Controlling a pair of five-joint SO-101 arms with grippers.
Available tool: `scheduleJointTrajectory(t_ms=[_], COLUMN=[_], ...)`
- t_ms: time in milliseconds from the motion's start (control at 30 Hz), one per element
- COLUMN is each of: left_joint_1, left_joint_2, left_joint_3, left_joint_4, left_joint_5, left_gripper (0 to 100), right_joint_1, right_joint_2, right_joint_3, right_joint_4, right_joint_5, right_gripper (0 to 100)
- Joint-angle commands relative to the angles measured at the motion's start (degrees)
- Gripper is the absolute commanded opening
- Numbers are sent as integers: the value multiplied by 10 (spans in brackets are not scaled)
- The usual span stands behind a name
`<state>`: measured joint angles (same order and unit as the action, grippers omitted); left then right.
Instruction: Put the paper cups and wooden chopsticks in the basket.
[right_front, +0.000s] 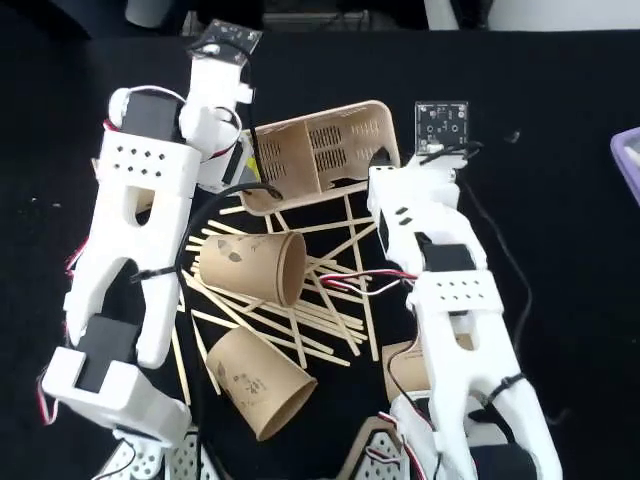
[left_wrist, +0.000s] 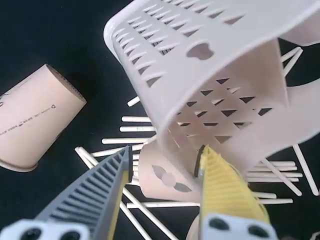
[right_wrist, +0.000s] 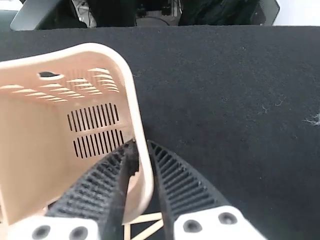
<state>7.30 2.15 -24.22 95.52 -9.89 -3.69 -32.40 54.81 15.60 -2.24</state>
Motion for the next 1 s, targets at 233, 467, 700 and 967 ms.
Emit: scheduleJointTrajectory(t_ms=[233,467,700,967], left_joint_1=[-26,-81,-92,-92], left_joint_2=[-28,-23,-22,-6], left_joint_3=[105,108,108,139], left_joint_4=[-122,-201,-245,-301], left_joint_5=[103,139,138,140], left_gripper=[105,29,30,30], right_joint_1=[-9,-17,-21,-20], right_joint_2=[12,16,17,83], right_joint_3=[-45,-95,-103,-136], right_joint_4=[-18,-20,-21,-76], right_joint_5=[-3,-3,33,44], right_gripper=[11,11,11,11])
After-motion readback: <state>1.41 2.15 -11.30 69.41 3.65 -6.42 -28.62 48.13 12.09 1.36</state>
